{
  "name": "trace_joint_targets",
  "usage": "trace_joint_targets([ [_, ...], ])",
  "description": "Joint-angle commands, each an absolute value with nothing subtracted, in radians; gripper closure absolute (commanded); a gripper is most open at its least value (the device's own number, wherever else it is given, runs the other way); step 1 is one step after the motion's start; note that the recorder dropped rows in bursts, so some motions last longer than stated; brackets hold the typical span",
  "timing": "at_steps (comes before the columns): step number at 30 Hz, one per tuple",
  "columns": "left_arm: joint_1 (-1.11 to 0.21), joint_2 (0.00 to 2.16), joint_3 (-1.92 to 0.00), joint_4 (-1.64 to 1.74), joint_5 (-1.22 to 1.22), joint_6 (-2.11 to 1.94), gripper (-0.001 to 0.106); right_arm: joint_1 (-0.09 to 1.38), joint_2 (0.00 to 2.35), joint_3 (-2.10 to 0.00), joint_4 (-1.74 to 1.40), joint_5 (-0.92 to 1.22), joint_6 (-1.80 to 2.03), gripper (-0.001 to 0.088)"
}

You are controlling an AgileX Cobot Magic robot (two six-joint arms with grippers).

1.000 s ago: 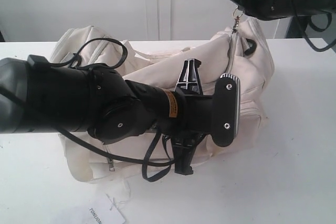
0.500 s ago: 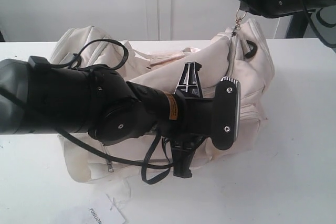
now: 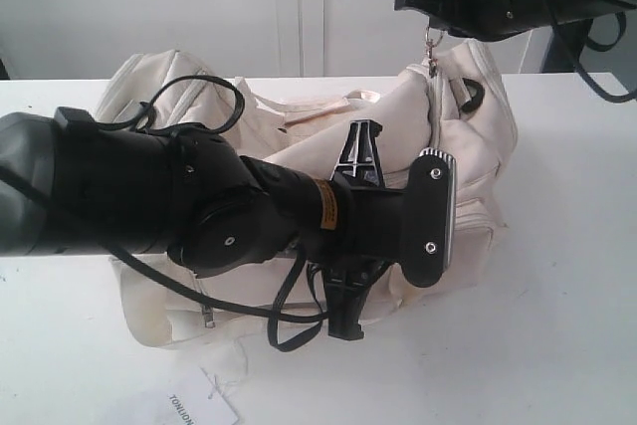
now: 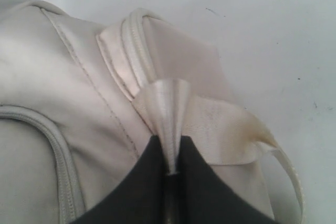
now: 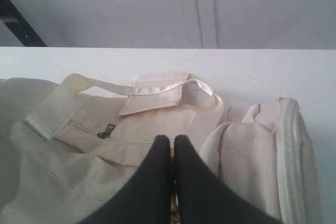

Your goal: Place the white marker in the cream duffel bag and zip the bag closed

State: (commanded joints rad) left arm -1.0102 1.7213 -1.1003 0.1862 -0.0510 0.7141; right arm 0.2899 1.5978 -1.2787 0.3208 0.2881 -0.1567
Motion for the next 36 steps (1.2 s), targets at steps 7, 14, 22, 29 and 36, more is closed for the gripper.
trace_joint_targets([
  [7, -1.010, 1.721, -1.100, 0.186, -0.051, 0.710, 0.105, 0.302, 1.630, -1.279, 0.325, 0.303, -0.153, 0.0736],
  [14, -1.010, 1.721, -1.100, 0.186, -0.051, 0.710, 0.105, 0.302, 1.651, -1.279, 0.344, 0.335, -0.153, 0.0470],
  [22, -1.010, 1.721, -1.100, 0.186, -0.049, 0.710, 0.105, 0.299, 1.584, -1.279, 0.344, 0.362, -0.146, 0.0457],
  [29, -1.010, 1.721, -1.096, 0.186, 0.000, 0.710, 0.105, 0.298, 1.526, -1.279, 0.339, 0.437, -0.146, 0.0457],
  [36, -1.010, 1.721, -1.096, 0.186, -0.005, 0.710, 0.067, 0.298, 1.502, -1.279, 0.339, 0.512, -0.127, 0.0457],
])
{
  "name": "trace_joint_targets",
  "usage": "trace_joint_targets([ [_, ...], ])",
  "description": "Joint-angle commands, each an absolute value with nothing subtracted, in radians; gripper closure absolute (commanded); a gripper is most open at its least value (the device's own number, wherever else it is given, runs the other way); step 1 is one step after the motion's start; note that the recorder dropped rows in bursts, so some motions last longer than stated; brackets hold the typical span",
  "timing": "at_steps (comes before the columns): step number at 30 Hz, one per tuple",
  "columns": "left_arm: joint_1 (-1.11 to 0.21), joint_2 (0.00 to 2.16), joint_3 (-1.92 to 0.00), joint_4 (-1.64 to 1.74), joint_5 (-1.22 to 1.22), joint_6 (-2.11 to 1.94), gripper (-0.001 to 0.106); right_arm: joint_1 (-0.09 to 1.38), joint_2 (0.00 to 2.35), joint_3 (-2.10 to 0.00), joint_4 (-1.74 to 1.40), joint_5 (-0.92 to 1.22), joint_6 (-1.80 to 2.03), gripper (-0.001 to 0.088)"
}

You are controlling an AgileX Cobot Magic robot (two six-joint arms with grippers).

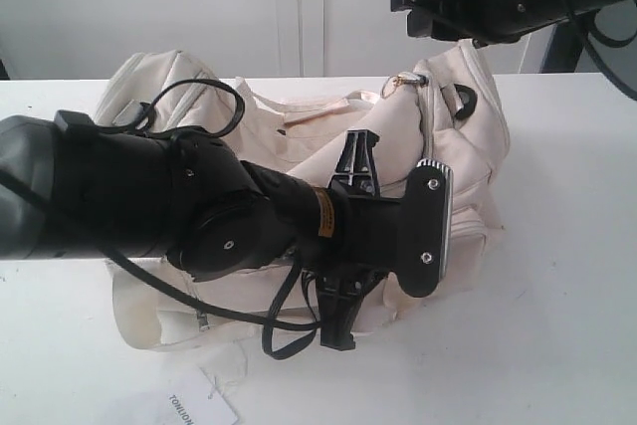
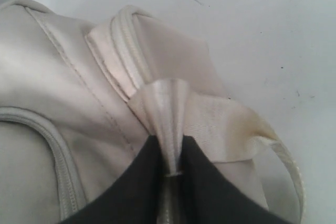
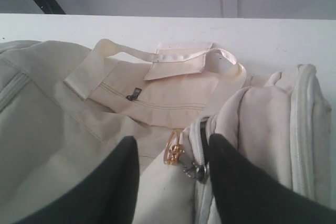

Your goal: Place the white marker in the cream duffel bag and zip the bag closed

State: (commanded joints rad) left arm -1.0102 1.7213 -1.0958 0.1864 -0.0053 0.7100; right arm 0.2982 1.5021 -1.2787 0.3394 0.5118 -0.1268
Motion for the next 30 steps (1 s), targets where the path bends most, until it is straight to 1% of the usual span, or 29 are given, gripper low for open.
trace_joint_targets([
  [2, -1.010, 1.721, -1.096, 0.186, -0.005, 0.710, 0.055, 0.298, 1.498, -1.279, 0.339, 0.540, -0.127, 0.0457],
  [3, -1.010, 1.721, -1.096, 0.186, -0.005, 0.710, 0.050, 0.298, 1.495, -1.279, 0.339, 0.548, -0.127, 0.0457],
  [4, -1.010, 1.721, -1.096, 0.186, -0.005, 0.710, 0.047, 0.298, 1.493, -1.279, 0.339, 0.563, -0.127, 0.0457],
  [6, -1.010, 1.721, -1.096, 0.186, -0.007, 0.710, 0.043, 0.298, 1.491, -1.279, 0.339, 0.582, -0.124, 0.0457],
  [11, -1.010, 1.706, -1.096, 0.184, -0.007, 0.704, 0.044, 0.296, 1.477, -1.279, 0.339, 0.614, -0.096, 0.0457],
  [18, -1.010, 1.630, -1.096, 0.184, 0.000, 0.564, 0.044, 0.296, 1.453, -1.279, 0.338, 0.642, -0.070, 0.0457],
  [27, -1.010, 1.535, -1.096, 0.177, 0.166, 0.393, 0.044, 0.296, 1.448, -1.279, 0.338, 0.718, -0.067, 0.0457],
  [28, -1.010, 1.528, -1.096, 0.177, 0.191, 0.371, 0.045, 0.296, 1.448, -1.279, 0.338, 0.723, -0.067, 0.0457],
  [30, -1.010, 1.509, -1.096, 0.177, 0.241, 0.301, 0.051, 0.296, 1.448, -1.279, 0.337, 0.732, -0.067, 0.0458],
])
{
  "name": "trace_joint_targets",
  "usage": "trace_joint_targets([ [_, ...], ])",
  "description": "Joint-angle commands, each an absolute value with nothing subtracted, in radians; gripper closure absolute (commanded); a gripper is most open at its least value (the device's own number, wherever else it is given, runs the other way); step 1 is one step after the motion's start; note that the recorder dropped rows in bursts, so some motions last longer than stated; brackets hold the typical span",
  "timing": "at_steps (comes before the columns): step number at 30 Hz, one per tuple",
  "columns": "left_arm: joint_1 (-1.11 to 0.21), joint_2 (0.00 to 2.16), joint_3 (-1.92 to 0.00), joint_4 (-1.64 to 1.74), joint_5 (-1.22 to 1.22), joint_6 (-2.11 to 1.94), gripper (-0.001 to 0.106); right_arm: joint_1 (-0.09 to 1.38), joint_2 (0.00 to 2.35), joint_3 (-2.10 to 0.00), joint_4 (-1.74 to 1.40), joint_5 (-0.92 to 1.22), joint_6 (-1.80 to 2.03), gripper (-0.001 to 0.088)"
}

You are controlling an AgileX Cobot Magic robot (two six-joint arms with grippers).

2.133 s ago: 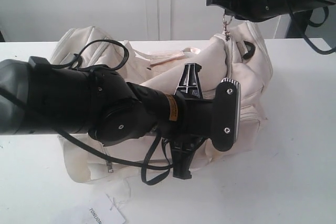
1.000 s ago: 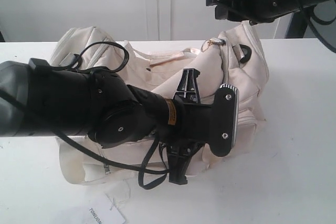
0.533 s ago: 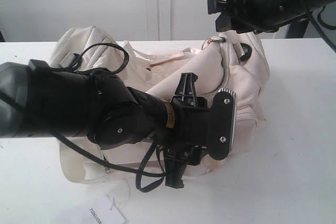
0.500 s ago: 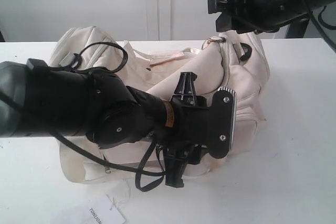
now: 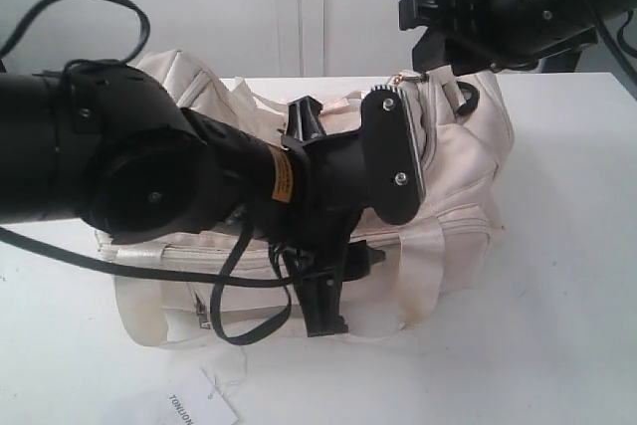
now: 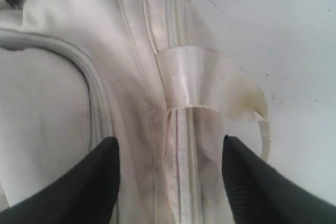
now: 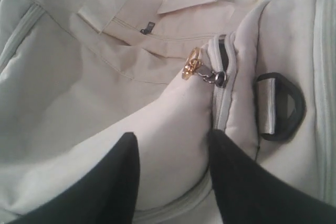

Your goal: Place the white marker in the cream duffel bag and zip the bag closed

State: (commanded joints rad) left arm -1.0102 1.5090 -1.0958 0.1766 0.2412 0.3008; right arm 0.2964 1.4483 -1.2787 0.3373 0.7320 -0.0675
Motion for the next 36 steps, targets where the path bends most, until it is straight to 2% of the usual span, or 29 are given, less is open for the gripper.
trace_joint_targets([
  [4, -1.008, 1.484, -1.096, 0.177, 0.292, 0.222, 0.077, 0.296, 1.448, -1.279, 0.337, 0.759, -0.067, 0.0508],
  [8, -1.008, 1.465, -1.096, 0.177, 0.301, 0.177, 0.105, 0.296, 1.448, -1.279, 0.337, 0.791, -0.067, 0.0662],
  [13, -1.008, 1.456, -1.096, 0.177, 0.321, 0.126, 0.105, 0.296, 1.448, -1.279, 0.337, 0.825, -0.067, 0.0865],
  [18, -1.008, 1.454, -1.109, 0.177, 0.410, 0.115, 0.105, 0.296, 1.448, -1.279, 0.335, 0.845, -0.067, 0.0868],
  [22, -0.959, 1.454, -1.152, 0.178, 0.514, 0.015, 0.105, 0.296, 1.446, -1.279, 0.310, 0.866, -0.067, 0.0868],
  [28, -0.797, 1.443, -1.188, 0.177, 0.693, -0.076, 0.105, 0.289, 1.444, -1.279, 0.209, 0.892, 0.011, 0.0868],
  [36, -0.552, 1.366, -1.188, 0.175, 0.796, -0.163, 0.105, 0.154, 1.444, -1.279, 0.181, 0.987, 0.022, 0.0868],
])
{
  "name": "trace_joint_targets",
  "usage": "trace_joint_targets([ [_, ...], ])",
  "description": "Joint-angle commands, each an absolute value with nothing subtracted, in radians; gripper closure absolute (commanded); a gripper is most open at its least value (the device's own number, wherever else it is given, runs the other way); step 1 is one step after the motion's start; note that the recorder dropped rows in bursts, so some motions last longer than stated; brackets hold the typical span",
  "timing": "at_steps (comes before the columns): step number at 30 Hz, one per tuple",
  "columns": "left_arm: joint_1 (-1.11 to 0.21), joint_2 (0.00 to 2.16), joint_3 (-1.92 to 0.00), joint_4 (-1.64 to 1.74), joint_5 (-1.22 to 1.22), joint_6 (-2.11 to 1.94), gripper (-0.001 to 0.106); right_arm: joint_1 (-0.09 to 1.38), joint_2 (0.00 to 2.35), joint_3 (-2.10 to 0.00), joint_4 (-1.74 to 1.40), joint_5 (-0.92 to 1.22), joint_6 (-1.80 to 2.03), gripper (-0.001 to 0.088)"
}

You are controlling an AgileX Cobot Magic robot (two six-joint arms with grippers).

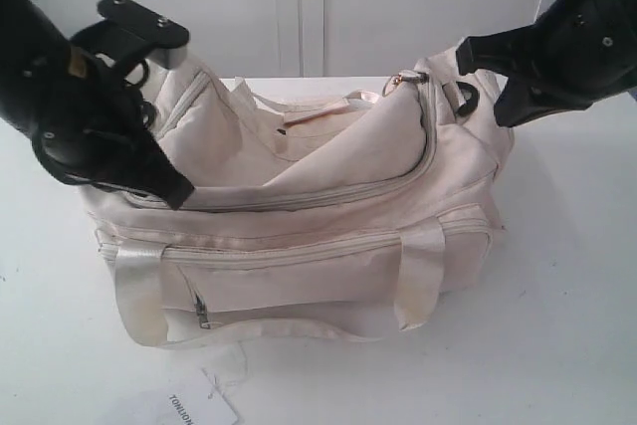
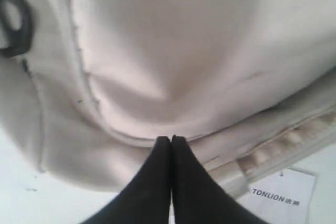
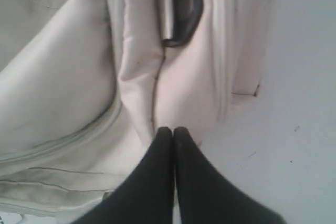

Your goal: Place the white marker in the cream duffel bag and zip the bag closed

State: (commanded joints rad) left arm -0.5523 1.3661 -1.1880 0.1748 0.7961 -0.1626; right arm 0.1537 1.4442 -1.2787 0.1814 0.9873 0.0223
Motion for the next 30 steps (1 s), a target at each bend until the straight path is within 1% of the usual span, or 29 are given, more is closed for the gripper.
trace_joint_targets([
  [1, -0.510, 1.354, -1.188, 0.172, 0.822, -0.163, 0.105, 0.130, 1.444, -1.279, 0.177, 0.994, 0.022, 0.0868],
  [7, -0.396, 1.335, -1.188, 0.122, 0.882, -0.161, 0.105, 0.077, 1.444, -1.279, 0.175, 1.004, 0.022, 0.0868],
  [15, -0.250, 1.335, -1.182, -0.012, 0.940, -0.090, 0.105, 0.058, 1.427, -1.279, 0.128, 1.028, 0.022, 0.0868],
  [18, -0.222, 1.324, -1.163, -0.053, 0.940, -0.070, 0.105, 0.058, 1.397, -1.279, 0.116, 1.037, 0.022, 0.0868],
  [23, -0.221, 1.306, -1.128, -0.062, 0.932, -0.070, 0.105, 0.058, 1.321, -1.251, 0.087, 1.024, 0.022, 0.0868],
  [30, -0.221, 1.263, -1.062, -0.062, 0.902, -0.070, 0.105, 0.058, 1.178, -1.139, 0.043, 0.952, 0.022, 0.0868],
])
